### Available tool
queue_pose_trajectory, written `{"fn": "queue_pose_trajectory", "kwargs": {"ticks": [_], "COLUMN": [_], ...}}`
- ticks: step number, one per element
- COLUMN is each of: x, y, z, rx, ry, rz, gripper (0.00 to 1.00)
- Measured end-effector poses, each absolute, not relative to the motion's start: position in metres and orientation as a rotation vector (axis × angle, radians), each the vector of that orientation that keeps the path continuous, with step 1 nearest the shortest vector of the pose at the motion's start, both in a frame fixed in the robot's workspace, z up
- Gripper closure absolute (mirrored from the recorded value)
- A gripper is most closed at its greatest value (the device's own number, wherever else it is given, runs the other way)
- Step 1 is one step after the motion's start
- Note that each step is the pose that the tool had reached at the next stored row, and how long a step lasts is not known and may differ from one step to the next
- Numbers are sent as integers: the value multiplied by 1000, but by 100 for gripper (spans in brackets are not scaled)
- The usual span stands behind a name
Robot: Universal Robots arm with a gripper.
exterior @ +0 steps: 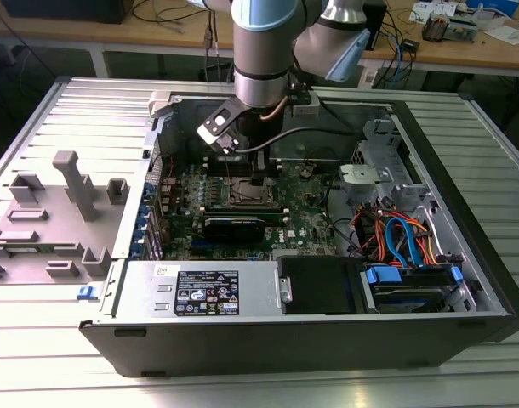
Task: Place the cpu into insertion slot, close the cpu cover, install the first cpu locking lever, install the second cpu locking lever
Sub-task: 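Close the cpu cover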
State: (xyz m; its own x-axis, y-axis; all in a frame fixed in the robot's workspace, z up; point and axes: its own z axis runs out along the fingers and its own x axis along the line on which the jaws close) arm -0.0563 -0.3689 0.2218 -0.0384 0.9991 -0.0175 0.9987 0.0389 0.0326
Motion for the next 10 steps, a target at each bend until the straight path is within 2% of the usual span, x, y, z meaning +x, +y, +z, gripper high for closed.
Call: {"fn": "queue_pose_trajectory", "kwargs": {"ticks": [10], "x": [-38], "y": [-369], "z": [222], "rx": [2154], "ry": [2238], "rz": [18], "gripper": [89]}}
